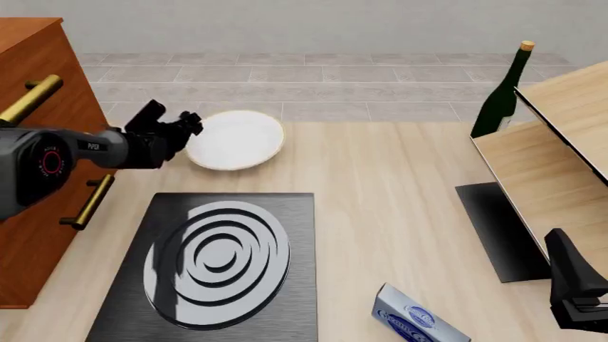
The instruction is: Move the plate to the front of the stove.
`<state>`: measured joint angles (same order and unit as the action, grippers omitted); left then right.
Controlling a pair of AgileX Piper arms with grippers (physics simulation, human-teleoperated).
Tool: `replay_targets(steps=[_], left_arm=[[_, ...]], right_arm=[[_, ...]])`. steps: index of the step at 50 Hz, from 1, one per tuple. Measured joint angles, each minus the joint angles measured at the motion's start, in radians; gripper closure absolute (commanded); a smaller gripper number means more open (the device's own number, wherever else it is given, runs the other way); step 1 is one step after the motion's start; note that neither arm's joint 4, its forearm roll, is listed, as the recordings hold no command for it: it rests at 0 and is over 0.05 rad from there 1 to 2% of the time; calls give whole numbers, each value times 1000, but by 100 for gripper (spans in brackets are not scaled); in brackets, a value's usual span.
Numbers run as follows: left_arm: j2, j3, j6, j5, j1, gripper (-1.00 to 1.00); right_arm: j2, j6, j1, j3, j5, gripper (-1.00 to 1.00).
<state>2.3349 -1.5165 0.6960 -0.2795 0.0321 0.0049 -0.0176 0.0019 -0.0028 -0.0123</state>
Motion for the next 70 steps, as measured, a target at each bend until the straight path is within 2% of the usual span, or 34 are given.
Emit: replay_targets(steps=[25,44,56,64,70], left_arm=[[-32,54,-60,-8,2,-100],[-203,219,-91,-59,-12,-100],[-485,433,-108,-81,31,-100],[-794,610,-114,-47,74,-100],[-1061,723,-117,27,99,-100]], right_arm=[[0,0,0,0,0,-100],[0,0,0,0,0,-100],[0,0,0,0,0,-100],[0,0,0,0,0,-100],[0,0,0,0,0,-100]])
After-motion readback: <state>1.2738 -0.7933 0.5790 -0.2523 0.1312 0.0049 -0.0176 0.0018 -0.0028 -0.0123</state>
